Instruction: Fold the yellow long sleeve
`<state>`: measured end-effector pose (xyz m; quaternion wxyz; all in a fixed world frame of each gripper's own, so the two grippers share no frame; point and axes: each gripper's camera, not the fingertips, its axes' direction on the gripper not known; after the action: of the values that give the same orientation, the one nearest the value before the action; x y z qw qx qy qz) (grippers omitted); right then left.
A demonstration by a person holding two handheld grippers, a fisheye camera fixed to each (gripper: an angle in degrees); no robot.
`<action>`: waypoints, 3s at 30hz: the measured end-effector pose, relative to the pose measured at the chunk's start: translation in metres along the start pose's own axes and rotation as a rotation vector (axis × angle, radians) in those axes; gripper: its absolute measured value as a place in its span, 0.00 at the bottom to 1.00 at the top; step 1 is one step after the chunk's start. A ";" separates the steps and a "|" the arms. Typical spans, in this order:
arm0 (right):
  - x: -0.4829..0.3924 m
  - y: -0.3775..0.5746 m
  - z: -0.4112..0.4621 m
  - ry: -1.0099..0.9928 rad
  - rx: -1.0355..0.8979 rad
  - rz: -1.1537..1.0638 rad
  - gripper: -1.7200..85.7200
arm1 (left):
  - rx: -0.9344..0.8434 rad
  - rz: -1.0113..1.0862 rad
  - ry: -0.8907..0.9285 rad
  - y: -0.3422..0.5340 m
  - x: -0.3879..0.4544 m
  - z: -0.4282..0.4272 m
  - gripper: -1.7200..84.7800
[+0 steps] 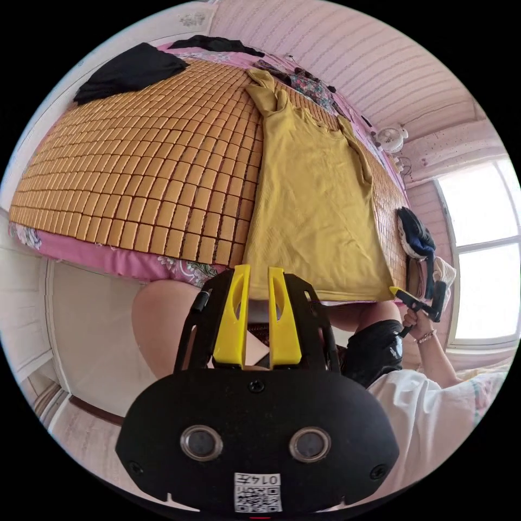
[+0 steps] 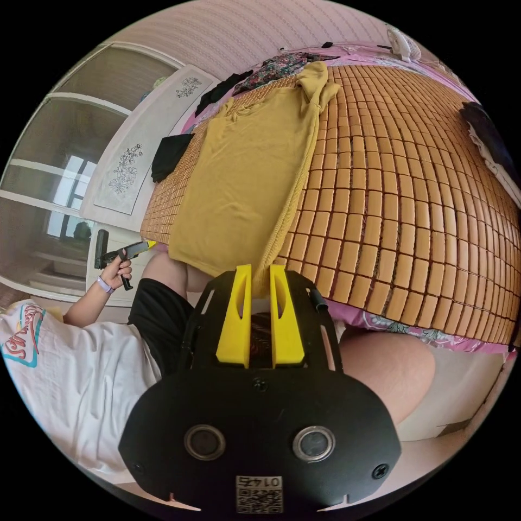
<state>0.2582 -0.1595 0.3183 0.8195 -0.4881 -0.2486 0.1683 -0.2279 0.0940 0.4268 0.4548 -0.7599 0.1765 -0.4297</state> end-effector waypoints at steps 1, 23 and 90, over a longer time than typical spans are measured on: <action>0.001 -0.001 -0.003 0.003 0.007 -0.007 0.10 | 0.021 -0.027 0.040 -0.002 -0.007 -0.005 0.07; 0.032 -0.399 0.040 0.420 0.249 -0.052 0.12 | -0.029 0.584 -0.014 -0.116 0.110 0.172 0.01; 0.177 0.100 -0.015 0.682 0.672 0.711 0.03 | -0.068 0.764 -0.071 -0.291 0.382 0.384 0.01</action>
<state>0.4084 -0.0319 0.2667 0.8560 -0.2819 0.2743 0.3356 0.2658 0.2022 0.7769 0.5624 -0.6684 0.4453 -0.1966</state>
